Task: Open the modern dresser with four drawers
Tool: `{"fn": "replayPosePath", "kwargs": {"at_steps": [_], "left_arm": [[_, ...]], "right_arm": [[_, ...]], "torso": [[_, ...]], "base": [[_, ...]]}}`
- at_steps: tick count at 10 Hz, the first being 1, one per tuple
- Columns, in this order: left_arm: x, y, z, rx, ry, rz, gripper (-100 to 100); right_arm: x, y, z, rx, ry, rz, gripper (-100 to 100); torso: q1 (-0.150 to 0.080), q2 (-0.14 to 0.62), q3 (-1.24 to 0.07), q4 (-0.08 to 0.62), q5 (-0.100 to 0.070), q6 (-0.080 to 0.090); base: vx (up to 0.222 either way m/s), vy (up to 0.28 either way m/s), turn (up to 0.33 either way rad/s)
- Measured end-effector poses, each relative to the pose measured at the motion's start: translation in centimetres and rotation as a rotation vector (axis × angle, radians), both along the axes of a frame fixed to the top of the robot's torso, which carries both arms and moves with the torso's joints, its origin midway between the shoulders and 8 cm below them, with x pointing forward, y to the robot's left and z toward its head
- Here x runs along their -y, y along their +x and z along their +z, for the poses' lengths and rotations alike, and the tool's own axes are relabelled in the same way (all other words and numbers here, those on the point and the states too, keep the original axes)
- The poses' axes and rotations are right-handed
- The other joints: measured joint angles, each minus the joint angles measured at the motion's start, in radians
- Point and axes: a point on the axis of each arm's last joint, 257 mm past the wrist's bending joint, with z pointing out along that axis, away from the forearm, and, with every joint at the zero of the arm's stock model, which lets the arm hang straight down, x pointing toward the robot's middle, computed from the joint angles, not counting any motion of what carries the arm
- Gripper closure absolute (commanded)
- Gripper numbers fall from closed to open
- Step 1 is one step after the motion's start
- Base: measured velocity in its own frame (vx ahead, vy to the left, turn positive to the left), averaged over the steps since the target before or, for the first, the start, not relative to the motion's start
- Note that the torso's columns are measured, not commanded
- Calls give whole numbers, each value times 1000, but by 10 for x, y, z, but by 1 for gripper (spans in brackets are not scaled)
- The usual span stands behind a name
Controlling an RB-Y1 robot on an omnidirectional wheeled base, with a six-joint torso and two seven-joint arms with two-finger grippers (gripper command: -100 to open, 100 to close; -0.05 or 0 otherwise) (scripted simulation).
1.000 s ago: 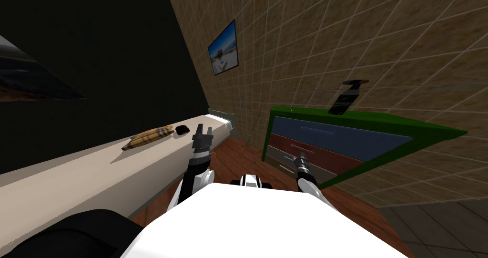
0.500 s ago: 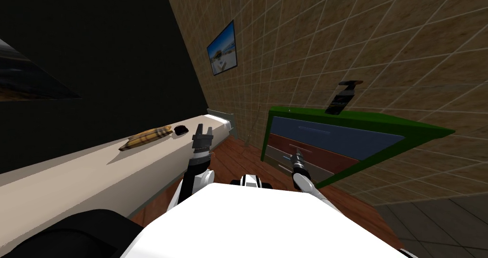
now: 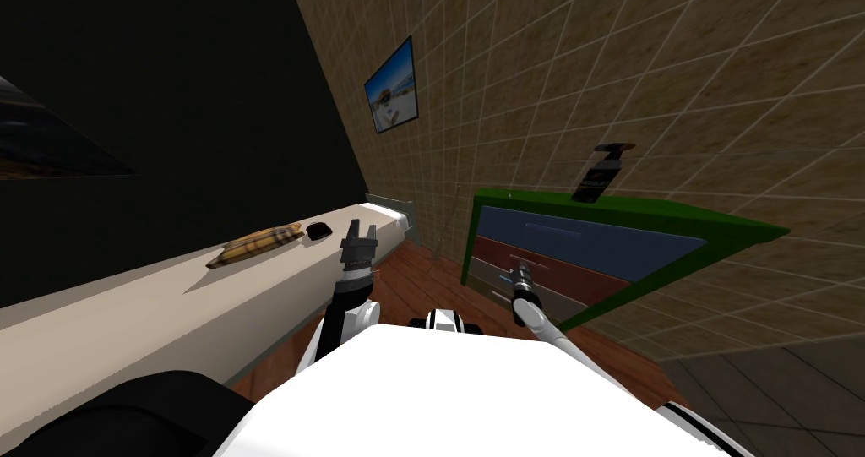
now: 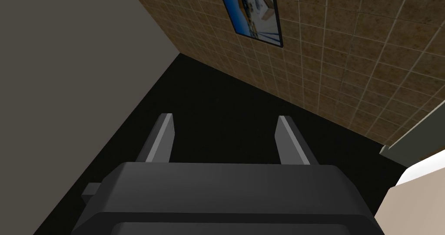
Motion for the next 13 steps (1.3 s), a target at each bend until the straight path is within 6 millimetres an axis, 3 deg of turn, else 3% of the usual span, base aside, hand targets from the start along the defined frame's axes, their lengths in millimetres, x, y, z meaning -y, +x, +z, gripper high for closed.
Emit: {"fn": "replayPosePath", "kwargs": {"at_steps": [9,10,13], "left_arm": [[0,0,0,0,0,0,0],[0,0,0,0,0,0,0],[0,0,0,0,0,0,0]], "right_arm": [[-21,43,11,-5,-39,13,-100],[-21,43,11,-5,-39,13,100],[-22,46,12,-4,-39,19,100]], "torso": [[0,0,0,0,0,0],[1,0,0,0,0,0],[3,6,4,2,1,0]], "base": [[-2,-21,-11],[0,0,0],[-143,72,-32]]}}
